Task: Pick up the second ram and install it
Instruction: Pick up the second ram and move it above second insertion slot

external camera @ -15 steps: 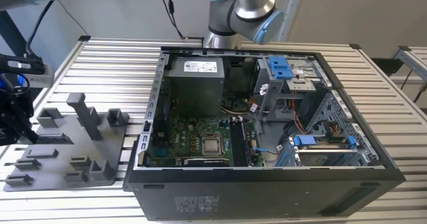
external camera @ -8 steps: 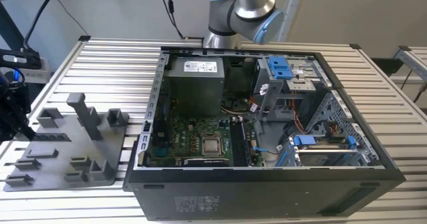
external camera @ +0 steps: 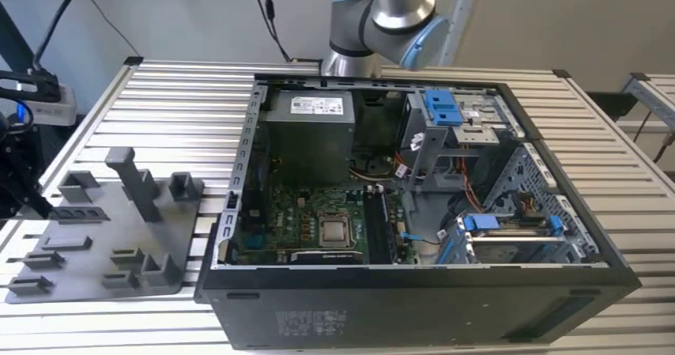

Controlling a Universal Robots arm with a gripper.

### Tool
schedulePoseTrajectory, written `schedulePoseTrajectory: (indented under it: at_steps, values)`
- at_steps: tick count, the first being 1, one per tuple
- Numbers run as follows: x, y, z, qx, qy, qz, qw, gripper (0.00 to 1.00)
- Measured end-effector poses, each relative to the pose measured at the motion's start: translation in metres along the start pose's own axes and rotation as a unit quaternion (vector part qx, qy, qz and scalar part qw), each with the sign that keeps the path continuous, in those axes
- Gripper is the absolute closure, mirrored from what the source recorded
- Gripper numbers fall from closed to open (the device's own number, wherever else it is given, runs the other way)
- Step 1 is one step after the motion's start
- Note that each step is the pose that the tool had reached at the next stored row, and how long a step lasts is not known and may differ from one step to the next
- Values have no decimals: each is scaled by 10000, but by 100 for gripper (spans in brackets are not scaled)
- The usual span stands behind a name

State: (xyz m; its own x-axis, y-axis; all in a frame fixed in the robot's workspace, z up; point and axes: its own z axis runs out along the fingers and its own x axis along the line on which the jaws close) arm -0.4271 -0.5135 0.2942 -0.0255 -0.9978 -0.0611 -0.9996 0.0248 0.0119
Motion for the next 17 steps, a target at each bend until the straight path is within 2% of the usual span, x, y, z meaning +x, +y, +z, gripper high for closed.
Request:
schedulePoseTrajectory:
  at_steps: [11,17]
  values:
    - [-11,3,-187,0,0,0,10000,86]
    - [-21,4,-338,0,1,0,10000,86]
